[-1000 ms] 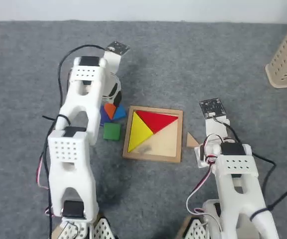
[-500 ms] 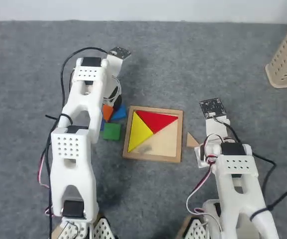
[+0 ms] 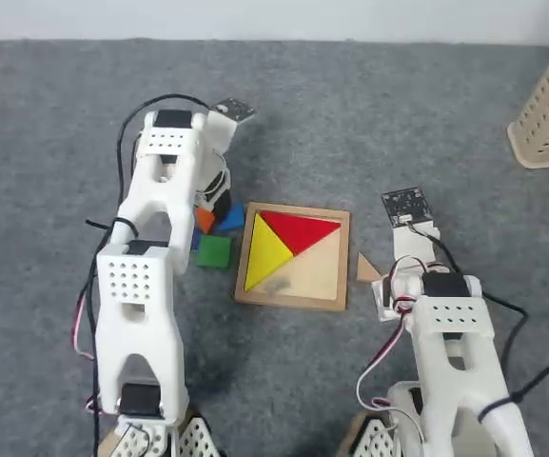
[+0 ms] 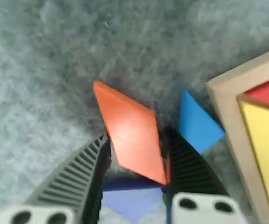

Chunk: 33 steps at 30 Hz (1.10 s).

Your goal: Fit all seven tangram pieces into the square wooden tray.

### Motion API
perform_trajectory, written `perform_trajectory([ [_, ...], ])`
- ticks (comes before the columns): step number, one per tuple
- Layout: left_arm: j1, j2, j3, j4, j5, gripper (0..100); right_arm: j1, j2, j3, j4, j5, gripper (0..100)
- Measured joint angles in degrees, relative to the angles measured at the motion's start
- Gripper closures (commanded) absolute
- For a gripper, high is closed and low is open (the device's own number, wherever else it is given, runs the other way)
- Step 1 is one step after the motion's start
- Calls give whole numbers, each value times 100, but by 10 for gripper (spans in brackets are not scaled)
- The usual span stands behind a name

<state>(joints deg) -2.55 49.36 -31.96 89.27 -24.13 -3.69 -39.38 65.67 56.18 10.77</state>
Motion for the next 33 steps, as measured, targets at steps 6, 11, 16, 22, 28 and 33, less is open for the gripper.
perform_trajectory([
  [6,53,-9,105,-53,-18,994,0,0,0,0,0,991],
  [11,62,0,-53,44,-18,991,0,0,0,0,0,991],
  [16,9,-70,-387,448,9,991,0,0,0,0,0,991],
  [22,26,-809,-703,879,9,991,0,0,0,0,0,991],
  [28,308,-1837,26,914,18,991,0,0,0,0,0,991],
  [33,1046,-3051,1547,853,0,991,0,0,0,0,0,991],
])
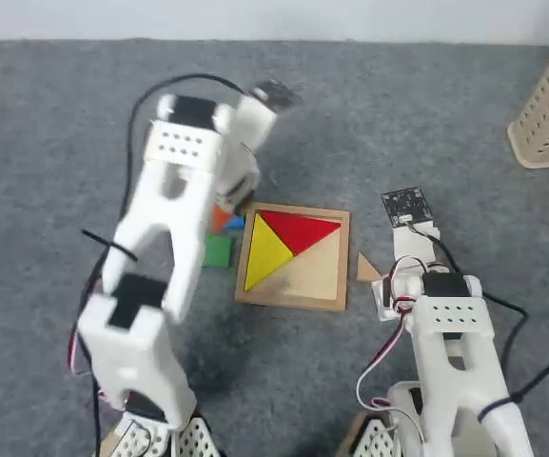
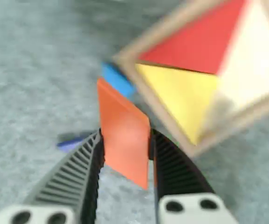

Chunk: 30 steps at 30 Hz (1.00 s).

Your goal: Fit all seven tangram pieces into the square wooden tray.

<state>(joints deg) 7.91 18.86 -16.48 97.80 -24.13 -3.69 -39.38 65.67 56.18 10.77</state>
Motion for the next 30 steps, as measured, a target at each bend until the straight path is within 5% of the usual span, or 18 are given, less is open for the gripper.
perform_trajectory([
  [13,1855,-993,2796,-1811,659,991,0,0,0,0,0,991],
  [23,2242,-79,2418,-2286,1565,989,0,0,0,0,0,991],
  [30,2259,563,1749,-2040,1521,967,0,0,0,0,0,991],
])
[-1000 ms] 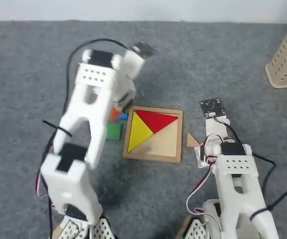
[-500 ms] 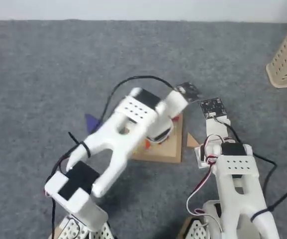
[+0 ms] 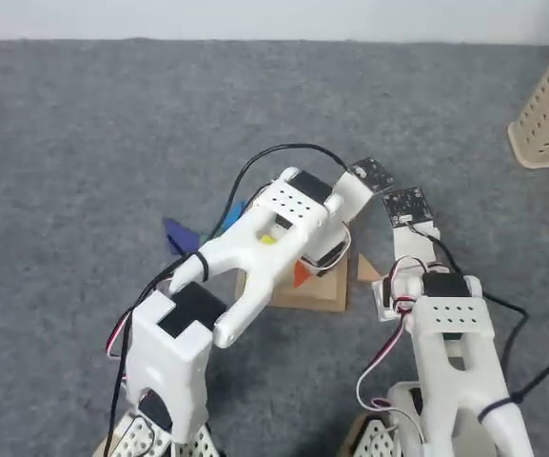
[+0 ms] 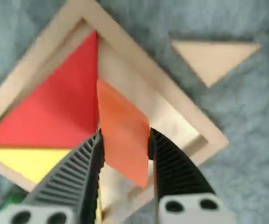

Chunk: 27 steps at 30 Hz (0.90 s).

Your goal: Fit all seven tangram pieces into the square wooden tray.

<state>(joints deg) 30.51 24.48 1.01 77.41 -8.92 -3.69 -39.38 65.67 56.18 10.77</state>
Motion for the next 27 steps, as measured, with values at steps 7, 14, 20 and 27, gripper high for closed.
perform_trajectory([
  [7,-62,9,-53,334,-695,903,0,0,0,0,0,991],
  [14,-123,9,-53,484,-1363,893,0,0,0,0,0,991],
  [20,-123,9,-53,563,-1767,855,0,0,0,0,0,991],
  [27,-141,-378,-53,668,-1864,878,26,-9,-9,-9,0,991],
])
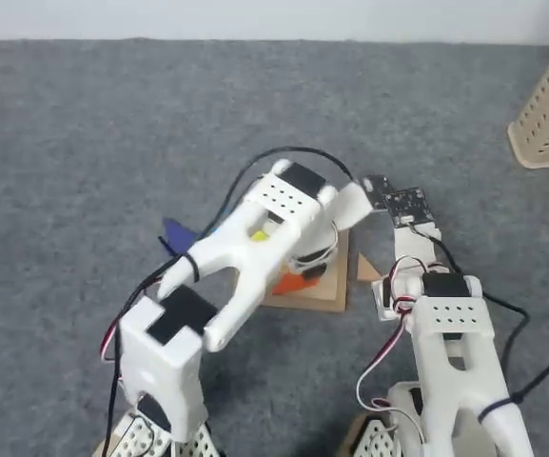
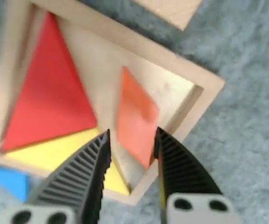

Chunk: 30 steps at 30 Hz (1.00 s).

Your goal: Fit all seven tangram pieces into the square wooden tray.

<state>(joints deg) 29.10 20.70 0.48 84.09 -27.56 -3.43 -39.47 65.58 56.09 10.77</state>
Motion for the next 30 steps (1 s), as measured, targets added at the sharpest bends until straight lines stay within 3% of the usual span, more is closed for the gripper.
perform_trajectory([
  [5,-308,-229,0,-360,360,969,-18,0,9,0,0,991],
  [11,-378,-44,70,-1081,835,975,-18,35,9,0,0,991],
  [22,-220,44,149,-844,932,977,-18,35,9,0,0,991],
  [30,-18,-404,1240,-1266,879,977,-26,35,97,0,0,991],
])
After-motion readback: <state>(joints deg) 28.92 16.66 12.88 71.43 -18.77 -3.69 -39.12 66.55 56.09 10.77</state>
